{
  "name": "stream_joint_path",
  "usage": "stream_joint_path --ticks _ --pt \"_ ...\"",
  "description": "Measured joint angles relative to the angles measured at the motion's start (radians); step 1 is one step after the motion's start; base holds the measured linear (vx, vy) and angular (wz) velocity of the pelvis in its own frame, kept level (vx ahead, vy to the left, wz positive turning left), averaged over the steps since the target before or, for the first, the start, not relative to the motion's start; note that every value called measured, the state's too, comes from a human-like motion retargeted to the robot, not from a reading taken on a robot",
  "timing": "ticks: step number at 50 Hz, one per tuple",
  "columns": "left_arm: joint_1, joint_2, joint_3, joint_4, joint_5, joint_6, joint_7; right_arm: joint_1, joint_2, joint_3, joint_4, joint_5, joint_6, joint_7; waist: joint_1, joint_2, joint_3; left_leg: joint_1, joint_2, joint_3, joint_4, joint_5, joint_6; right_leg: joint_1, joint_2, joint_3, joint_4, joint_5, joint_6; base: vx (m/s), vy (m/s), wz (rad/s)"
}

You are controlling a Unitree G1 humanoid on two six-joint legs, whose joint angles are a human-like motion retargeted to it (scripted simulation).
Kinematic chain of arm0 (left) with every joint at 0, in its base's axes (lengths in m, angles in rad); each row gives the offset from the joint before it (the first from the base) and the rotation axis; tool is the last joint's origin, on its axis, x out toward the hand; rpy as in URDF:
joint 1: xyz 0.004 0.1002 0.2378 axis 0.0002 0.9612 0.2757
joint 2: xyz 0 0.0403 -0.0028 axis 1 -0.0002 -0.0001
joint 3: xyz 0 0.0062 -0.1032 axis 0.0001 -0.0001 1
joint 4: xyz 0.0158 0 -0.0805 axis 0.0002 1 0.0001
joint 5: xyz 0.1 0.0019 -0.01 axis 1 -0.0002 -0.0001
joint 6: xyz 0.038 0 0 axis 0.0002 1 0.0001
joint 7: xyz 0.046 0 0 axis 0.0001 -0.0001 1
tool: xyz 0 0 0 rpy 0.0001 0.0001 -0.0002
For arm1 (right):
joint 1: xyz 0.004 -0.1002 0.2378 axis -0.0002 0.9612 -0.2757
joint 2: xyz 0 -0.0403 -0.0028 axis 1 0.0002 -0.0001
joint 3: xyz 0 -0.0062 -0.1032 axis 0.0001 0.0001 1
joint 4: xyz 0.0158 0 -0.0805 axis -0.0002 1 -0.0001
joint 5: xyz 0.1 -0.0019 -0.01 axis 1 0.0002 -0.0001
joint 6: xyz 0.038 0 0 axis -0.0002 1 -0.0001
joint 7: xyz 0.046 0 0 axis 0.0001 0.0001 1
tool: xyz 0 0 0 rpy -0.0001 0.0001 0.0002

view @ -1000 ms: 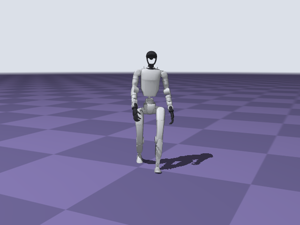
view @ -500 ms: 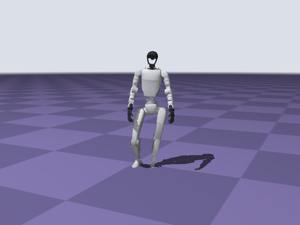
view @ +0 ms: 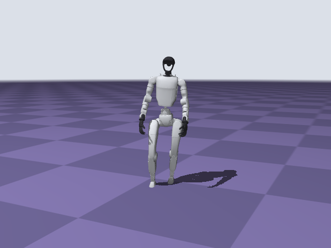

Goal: Walk

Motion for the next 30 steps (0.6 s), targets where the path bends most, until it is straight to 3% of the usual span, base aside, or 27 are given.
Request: stream_joint_path --ticks 10,16,23,30 --pt "0.071 -0.011 -0.027 0.083 0.076 0.019 -0.067 -0.033 -0.004 0.022 -0.022 -0.036 0.002 0.019 0.038 0.063 0.0 -0.156 0.115 -0.045 0.428 -0.144 -0.035 0.07 0.127 -0.026 -0.083 0.019 -0.025 0.08 -0.08 -0.29" --pt "0.09 -0.004 -0.027 0.115 0.111 0.029 -0.078 -0.048 -0.005 0.035 -0.028 -0.057 0.006 0.024 0.061 0.112 -0.008 -0.225 0.172 -0.08 0.626 -0.159 -0.063 0.079 0.211 -0.026 -0.12 0.037 -0.043 0.03 -0.06 -0.38" --pt "0.093 -0.002 -0.022 0.134 0.133 0.034 -0.075 -0.07 -0.003 0.045 -0.028 -0.083 0.012 0.026 0.057 0.135 -0.011 -0.217 0.163 -0.107 0.652 -0.158 -0.072 0.085 0.245 -0.013 -0.155 0.061 -0.043 -0.01 -0.02 -0.23" --pt "0.062 -0.01 -0.025 0.13 0.139 0.036 -0.074 -0.061 -0.032 0.054 -0.015 -0.114 0.017 0.027 0.017 0.119 -0.003 -0.16 0.108 -0.099 0.492 -0.175 -0.038 0.044 0.214 0.004 -0.107 0.058 -0.023 -0.09 0.01 -0.08"
